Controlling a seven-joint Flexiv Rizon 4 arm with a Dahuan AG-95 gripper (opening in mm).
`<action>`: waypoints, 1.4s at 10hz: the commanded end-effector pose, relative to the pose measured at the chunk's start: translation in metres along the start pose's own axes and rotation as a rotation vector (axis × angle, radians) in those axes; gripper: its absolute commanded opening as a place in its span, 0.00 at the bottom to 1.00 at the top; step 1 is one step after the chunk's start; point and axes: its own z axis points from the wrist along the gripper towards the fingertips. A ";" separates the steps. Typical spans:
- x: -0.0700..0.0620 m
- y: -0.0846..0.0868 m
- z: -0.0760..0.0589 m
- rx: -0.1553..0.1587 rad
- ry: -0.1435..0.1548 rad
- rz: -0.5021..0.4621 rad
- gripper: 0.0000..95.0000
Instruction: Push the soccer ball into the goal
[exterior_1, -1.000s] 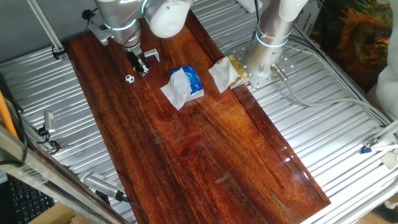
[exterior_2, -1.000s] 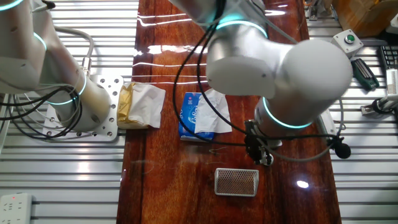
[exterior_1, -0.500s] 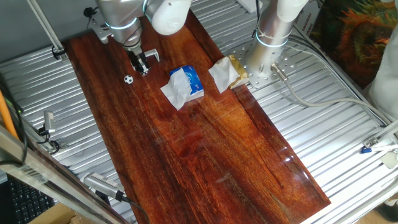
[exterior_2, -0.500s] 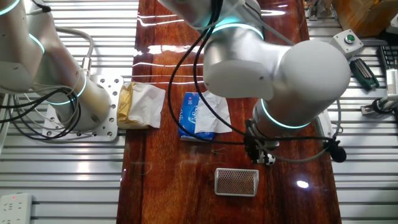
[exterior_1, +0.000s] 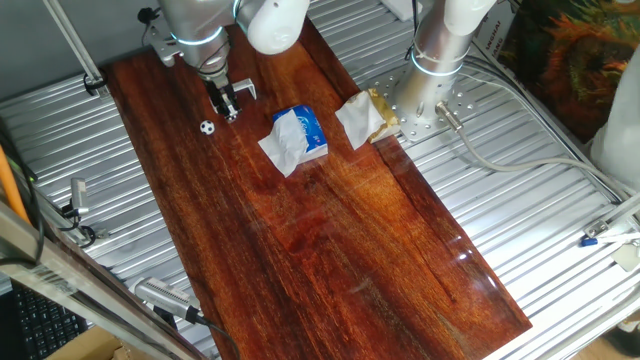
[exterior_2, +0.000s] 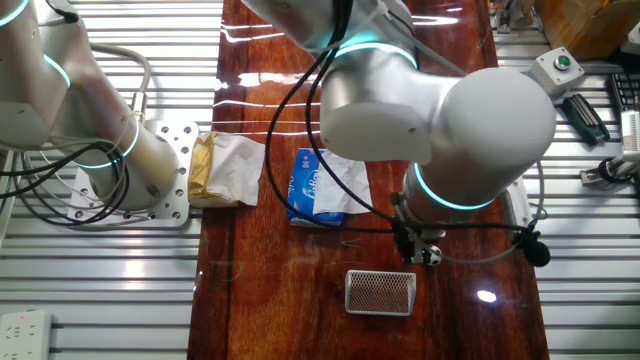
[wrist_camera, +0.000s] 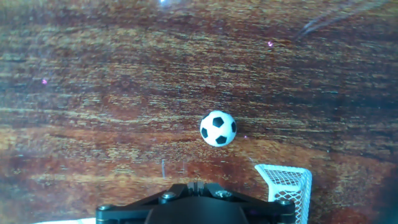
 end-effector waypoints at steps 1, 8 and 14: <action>-0.010 -0.009 -0.003 0.025 -0.041 -0.023 0.00; -0.064 -0.031 -0.023 0.030 -0.075 -0.066 0.00; -0.102 -0.029 -0.020 0.028 -0.106 -0.063 0.00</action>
